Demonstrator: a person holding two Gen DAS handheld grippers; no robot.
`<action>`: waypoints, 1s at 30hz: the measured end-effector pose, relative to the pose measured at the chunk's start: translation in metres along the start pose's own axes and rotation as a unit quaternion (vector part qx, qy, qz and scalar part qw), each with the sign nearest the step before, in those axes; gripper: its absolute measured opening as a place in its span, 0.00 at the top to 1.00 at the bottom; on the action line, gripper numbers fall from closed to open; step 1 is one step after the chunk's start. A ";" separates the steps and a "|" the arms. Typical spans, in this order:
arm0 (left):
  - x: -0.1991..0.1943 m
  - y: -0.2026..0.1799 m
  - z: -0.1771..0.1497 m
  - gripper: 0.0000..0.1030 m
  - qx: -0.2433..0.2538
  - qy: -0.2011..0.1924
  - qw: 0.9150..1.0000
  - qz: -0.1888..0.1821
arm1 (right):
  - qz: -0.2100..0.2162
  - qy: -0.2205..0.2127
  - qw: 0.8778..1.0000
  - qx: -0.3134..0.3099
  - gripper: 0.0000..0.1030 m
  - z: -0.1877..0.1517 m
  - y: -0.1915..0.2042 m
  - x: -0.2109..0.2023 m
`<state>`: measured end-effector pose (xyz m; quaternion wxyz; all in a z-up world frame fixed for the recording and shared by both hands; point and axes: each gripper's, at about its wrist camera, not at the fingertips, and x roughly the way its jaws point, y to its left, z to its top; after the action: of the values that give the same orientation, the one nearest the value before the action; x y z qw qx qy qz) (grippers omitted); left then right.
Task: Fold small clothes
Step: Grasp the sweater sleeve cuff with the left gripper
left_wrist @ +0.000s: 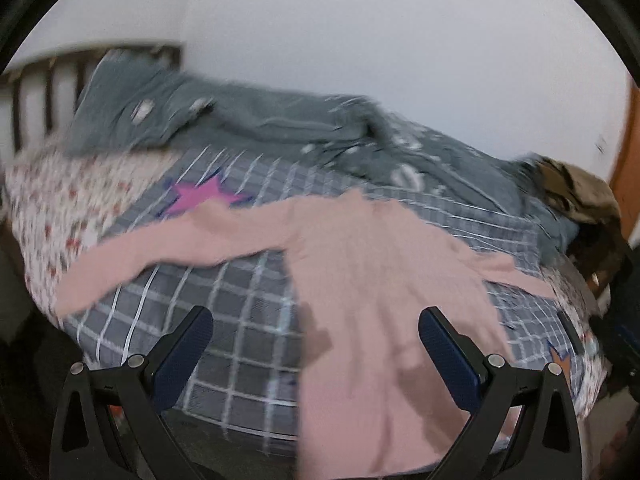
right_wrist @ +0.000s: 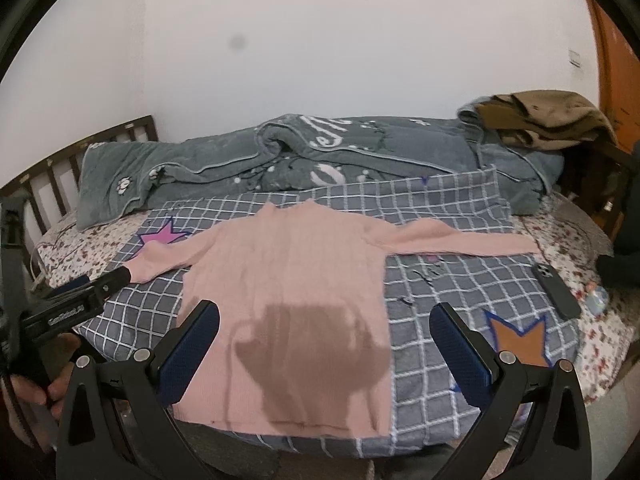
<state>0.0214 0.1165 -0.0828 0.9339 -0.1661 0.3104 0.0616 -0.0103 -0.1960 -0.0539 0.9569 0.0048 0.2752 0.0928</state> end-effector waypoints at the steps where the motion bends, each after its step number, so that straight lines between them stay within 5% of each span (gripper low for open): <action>1: 0.008 0.014 -0.002 0.00 -0.013 0.004 1.000 0.006 | 0.002 -0.002 1.000 -0.006 0.00 0.000 0.004 0.008; 8: 0.054 0.112 -0.015 0.07 -0.102 0.036 0.994 0.025 | 0.039 0.039 0.998 -0.025 0.03 -0.012 0.028 0.074; 15: 0.084 0.198 -0.015 0.25 -0.230 0.017 0.973 0.012 | 0.069 0.067 0.994 -0.051 0.18 -0.028 0.050 0.124; 20: 0.094 0.242 -0.016 0.31 -0.317 -0.005 0.948 -0.007 | 0.069 0.089 0.992 -0.063 0.19 -0.033 0.058 0.155; 24: 0.102 0.259 -0.011 0.38 -0.335 -0.016 0.942 -0.002 | 0.076 0.097 0.991 -0.059 0.19 -0.034 0.059 0.175; 26: 0.102 0.267 -0.008 0.47 -0.335 -0.025 0.942 0.020 | 0.079 0.097 0.991 -0.053 0.18 -0.031 0.056 0.183; 30: 0.097 0.284 -0.004 0.83 -0.344 -0.031 0.936 0.072 | 0.075 0.086 0.992 -0.052 0.19 -0.020 0.049 0.195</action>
<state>0.0343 0.3826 -0.2212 0.8221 -0.4521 0.2522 0.2370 0.1331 -0.1137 -0.1702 0.9189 -0.0326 0.3503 0.1785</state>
